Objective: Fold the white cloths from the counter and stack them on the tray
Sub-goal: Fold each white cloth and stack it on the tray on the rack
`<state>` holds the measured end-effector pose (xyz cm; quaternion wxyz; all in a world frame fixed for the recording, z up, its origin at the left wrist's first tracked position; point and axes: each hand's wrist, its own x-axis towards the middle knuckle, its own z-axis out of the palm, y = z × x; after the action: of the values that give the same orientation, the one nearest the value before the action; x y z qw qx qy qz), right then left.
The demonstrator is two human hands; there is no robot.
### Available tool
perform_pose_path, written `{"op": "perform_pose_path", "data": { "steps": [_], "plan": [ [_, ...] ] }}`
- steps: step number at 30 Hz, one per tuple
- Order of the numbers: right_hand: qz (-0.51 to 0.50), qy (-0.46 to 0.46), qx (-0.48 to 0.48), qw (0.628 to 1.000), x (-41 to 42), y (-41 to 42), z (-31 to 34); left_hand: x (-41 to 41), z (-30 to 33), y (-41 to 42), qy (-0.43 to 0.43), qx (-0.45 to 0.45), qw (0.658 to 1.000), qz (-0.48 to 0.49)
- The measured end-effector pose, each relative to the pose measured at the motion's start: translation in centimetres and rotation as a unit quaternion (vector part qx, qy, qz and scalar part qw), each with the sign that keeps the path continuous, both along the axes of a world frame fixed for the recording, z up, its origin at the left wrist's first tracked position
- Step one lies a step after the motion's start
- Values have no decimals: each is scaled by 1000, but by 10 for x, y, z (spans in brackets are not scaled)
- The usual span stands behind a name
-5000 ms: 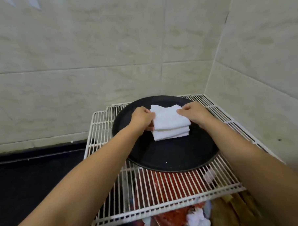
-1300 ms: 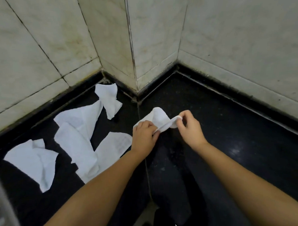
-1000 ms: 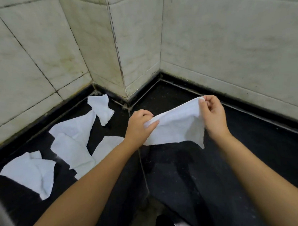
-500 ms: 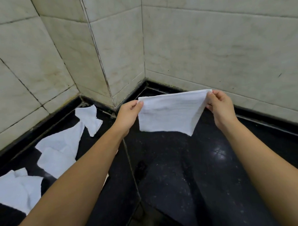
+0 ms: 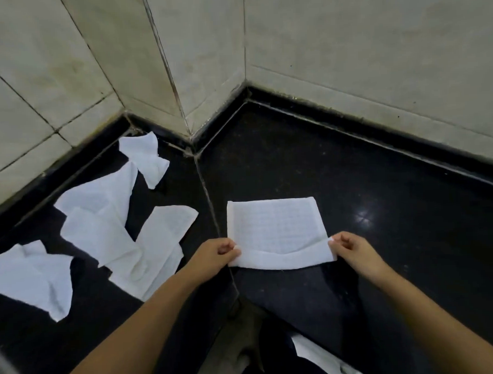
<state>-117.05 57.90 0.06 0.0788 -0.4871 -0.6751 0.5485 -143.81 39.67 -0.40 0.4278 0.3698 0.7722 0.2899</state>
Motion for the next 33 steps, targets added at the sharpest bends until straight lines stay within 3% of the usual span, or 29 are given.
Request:
{"op": "perform_pose_path", "data": {
  "steps": [8, 12, 17, 19, 23, 27, 30, 33],
  "plan": [
    [-31, -61, 107, 992, -66, 55, 9, -31, 5, 61, 130, 13, 984, 118],
    [-20, -135, 142, 980, -87, 67, 1, -43, -8, 85, 195, -51, 975, 99],
    [35, -244, 270, 931, -85, 66, -15, -40, -11, 95, 331, -67, 940, 49],
    [29, -248, 267, 931, -82, 65, -13, -32, -4, 107, 397, -45, 917, -5],
    [42, -296, 249, 921, -69, 48, -6, 12, 12, 160, 403, 44, 886, -225],
    [67, -369, 249, 893, -58, 22, -8, 58, 14, 204, 389, 81, 791, -465],
    [72, -377, 228, 895, -60, 18, -7, 65, 12, 218, 423, 44, 730, -534],
    [61, -343, 184, 919, -60, 21, 0, 60, 10, 216, 425, 48, 725, -540]
  ]
}}
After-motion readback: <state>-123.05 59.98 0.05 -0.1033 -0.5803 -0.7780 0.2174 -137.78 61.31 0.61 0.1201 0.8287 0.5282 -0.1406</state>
